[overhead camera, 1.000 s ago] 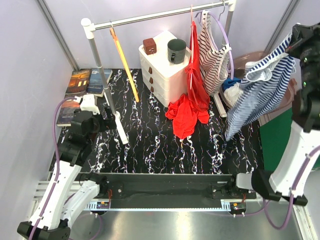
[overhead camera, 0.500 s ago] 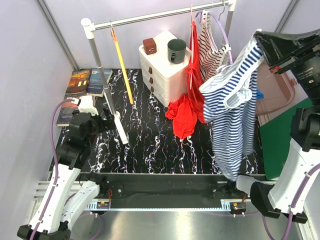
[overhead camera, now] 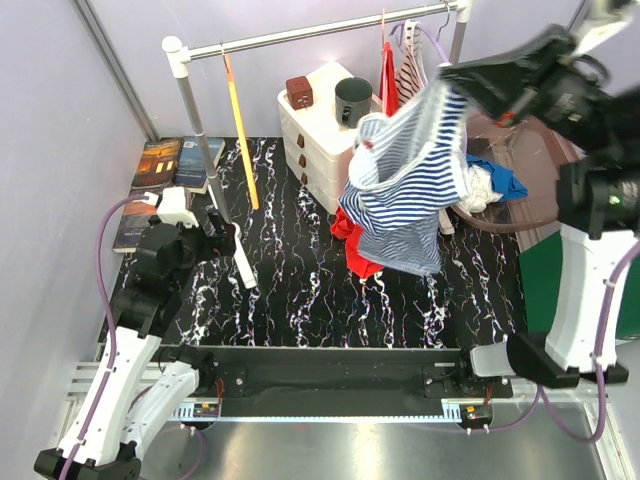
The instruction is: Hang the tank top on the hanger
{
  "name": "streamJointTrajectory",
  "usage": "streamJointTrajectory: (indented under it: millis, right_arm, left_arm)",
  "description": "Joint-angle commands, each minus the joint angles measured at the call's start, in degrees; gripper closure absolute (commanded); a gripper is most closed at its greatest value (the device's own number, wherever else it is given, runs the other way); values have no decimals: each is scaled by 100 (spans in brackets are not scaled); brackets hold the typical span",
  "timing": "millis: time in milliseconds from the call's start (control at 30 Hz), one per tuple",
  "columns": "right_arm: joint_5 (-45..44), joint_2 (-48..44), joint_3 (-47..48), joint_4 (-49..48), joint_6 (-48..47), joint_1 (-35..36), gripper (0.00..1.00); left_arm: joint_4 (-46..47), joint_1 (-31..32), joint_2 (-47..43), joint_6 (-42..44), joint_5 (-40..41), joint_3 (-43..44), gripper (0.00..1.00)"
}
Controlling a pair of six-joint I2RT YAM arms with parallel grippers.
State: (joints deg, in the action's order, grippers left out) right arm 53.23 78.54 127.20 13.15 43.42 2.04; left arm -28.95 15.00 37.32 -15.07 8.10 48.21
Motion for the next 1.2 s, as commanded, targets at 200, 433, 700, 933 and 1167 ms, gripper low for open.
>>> streamJointTrajectory:
  millis: [200,433,700,933,1167]
  right_arm:
    - [-691,566,421,1507,-1731,2273,100]
    - [-1288,619,-1140,1437,-2074,3310,100]
    - [-2920,-163,-4560,672,-2057,3390,96]
    - [-3714,-181,-6969,443,-1723,3390,33]
    - [-3959,2,-7622,-181,-1494,3390,26]
  left_arm:
    - [320,-6,-32,-57,-89,154,1]
    - [320,11,-137,-600,-98,-100,2]
    - [381,414,-594,-1401,218,-1163,4]
    - [793,1284,-305,-2210,517,-1990,5]
    - [1759,1593,529,-2457,430,-2429,4]
